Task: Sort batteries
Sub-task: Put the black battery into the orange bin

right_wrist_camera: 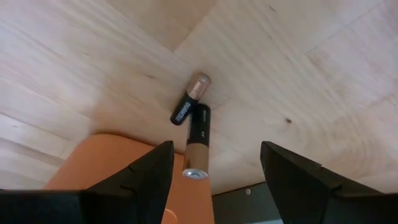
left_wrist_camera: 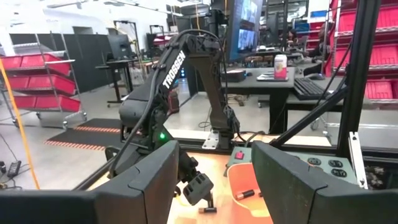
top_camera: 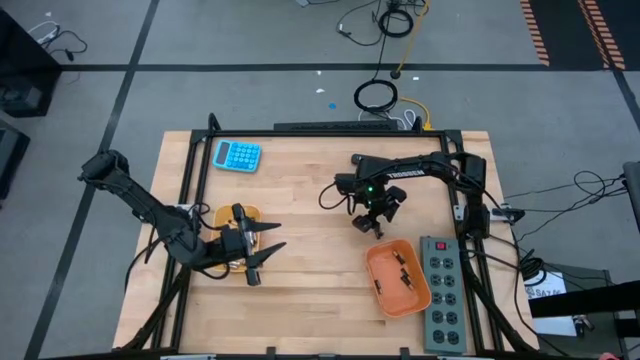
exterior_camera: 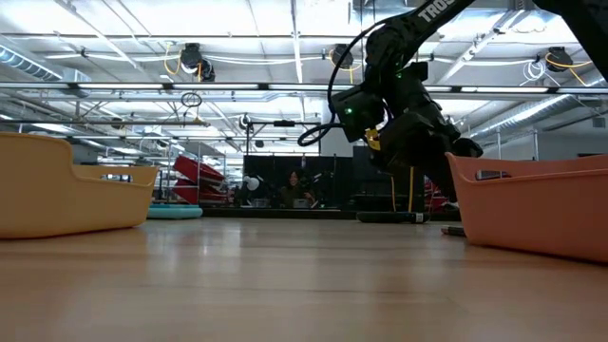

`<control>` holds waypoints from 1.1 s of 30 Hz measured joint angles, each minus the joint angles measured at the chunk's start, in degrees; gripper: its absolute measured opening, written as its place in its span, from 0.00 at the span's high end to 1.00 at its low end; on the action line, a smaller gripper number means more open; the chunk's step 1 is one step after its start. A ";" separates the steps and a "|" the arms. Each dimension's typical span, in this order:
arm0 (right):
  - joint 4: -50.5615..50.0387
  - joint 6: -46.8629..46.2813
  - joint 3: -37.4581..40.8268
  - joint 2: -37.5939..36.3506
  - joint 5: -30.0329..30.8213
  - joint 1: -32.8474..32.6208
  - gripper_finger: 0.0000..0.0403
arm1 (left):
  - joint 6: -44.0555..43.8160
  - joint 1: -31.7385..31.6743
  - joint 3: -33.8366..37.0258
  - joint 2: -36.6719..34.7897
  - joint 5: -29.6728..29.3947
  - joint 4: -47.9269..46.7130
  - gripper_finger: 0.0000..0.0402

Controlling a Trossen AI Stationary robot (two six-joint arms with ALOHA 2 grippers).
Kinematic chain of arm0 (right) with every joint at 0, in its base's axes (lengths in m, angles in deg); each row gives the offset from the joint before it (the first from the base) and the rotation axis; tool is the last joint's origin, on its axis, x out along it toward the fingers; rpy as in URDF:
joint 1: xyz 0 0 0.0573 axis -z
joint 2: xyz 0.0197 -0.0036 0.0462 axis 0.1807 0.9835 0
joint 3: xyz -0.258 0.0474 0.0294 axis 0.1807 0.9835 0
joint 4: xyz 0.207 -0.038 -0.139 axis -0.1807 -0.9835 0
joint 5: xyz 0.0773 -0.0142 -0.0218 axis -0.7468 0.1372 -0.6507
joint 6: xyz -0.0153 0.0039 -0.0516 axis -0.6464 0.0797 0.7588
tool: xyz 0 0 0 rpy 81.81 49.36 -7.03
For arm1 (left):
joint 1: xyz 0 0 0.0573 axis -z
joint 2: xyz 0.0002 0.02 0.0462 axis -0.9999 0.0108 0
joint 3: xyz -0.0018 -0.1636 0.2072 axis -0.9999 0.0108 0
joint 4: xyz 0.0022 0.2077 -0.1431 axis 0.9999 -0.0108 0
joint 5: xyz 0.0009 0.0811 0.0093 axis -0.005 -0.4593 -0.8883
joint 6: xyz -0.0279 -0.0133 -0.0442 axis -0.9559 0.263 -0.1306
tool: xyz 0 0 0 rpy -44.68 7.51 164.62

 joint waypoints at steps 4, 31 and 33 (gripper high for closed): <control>1.18 -0.78 0.00 0.00 0.24 -0.04 0.42 | -0.80 0.00 0.00 0.00 0.02 0.14 0.47; 8.11 -1.38 0.09 1.43 9.49 -0.90 0.42 | 0.73 0.04 0.02 0.02 0.30 1.61 0.47; 8.62 -1.01 0.09 1.74 9.76 -0.87 0.42 | 0.74 0.11 0.02 0.02 0.49 1.60 0.47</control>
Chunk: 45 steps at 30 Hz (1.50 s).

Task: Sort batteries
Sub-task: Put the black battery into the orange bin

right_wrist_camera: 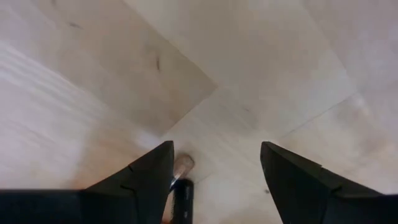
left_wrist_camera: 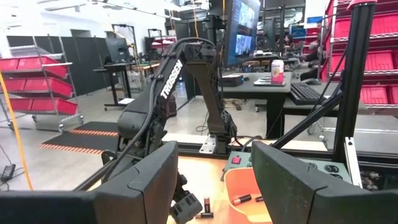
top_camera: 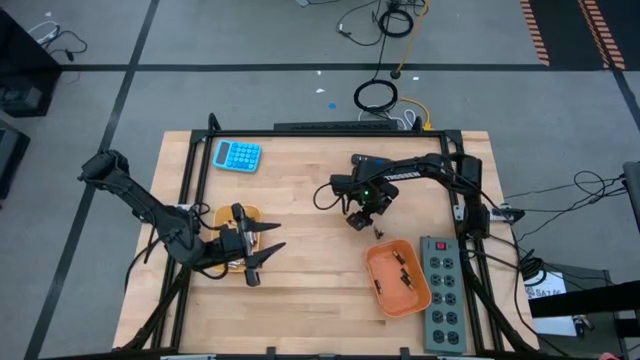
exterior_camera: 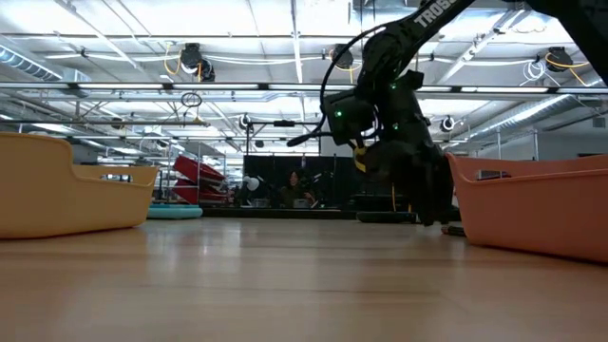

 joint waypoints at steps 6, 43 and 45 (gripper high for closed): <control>0.20 0.02 -0.08 2.12 -1.47 -0.25 0.42 | 1.08 0.77 0.04 0.00 0.01 -0.16 0.47; -3.87 5.71 0.07 4.01 -3.79 -2.71 0.98 | 1.58 1.16 0.04 0.02 0.23 -0.38 0.47; -3.78 6.33 -0.02 4.01 -3.77 -2.69 0.99 | 1.58 1.16 0.04 0.02 0.23 -0.38 0.47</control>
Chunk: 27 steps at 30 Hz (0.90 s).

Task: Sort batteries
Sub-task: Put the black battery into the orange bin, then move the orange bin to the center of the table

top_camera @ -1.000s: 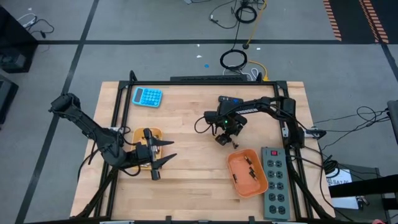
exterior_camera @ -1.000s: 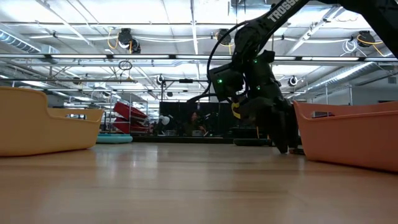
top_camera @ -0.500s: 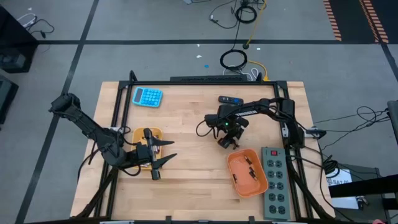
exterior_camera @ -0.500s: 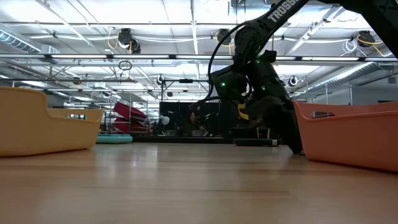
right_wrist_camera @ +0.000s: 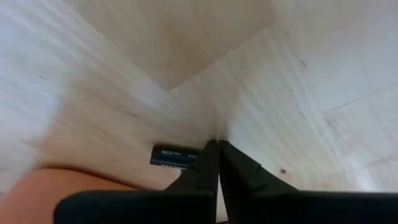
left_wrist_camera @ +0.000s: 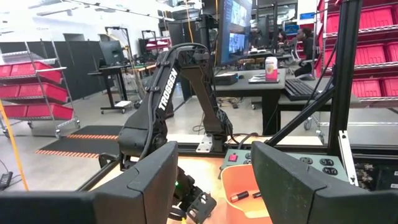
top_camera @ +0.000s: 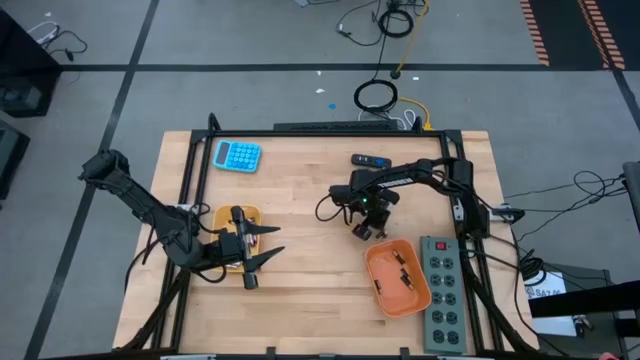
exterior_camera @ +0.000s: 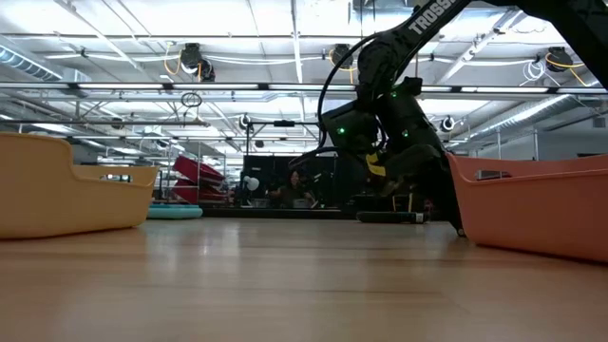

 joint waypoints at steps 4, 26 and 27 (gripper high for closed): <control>-1.82 2.92 -3.79 0.26 0.16 0.05 1.00 | 0.02 0.00 0.00 0.00 0.00 -0.02 0.47; -20.03 6.50 -20.75 -0.13 1.02 -4.92 0.68 | -0.49 3.69 -0.02 0.00 -2.23 -2.99 0.47; -20.42 5.87 -20.43 -0.07 1.00 -4.77 0.65 | -0.48 4.10 -0.02 0.00 -3.60 -2.97 0.47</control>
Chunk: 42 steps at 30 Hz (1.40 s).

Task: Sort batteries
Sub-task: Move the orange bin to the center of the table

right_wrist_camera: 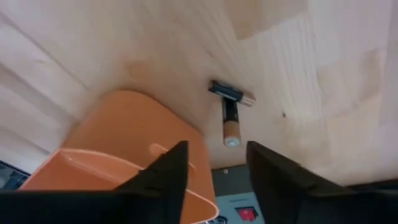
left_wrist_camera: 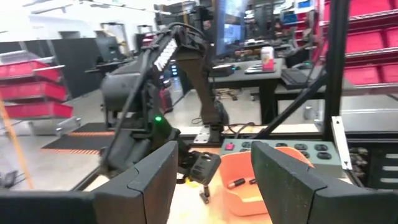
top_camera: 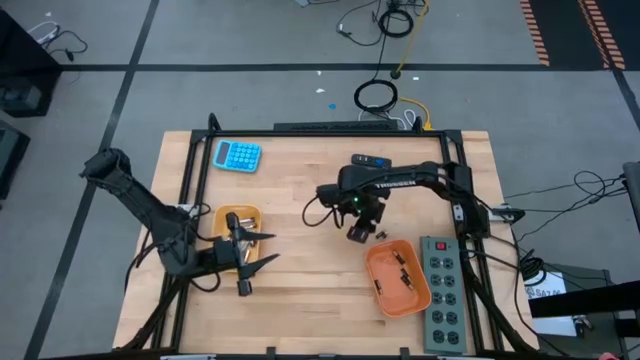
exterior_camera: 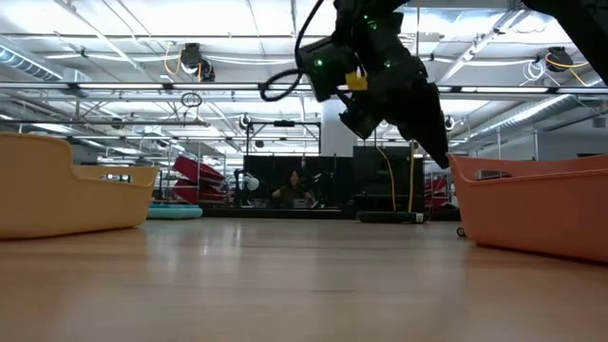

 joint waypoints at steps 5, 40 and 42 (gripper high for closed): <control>-0.12 -0.70 3.05 -0.03 1.61 0.21 0.51 | 0.00 2.03 -0.01 -0.49 -4.51 0.16 0.47; 11.58 -2.69 18.96 -25.45 11.70 -3.75 0.50 | -1.60 5.65 -0.02 -0.48 -7.01 -1.80 0.47; 11.88 -0.09 18.94 -27.29 13.40 -6.76 0.50 | -1.48 5.65 -0.02 -0.48 -7.16 -1.73 0.47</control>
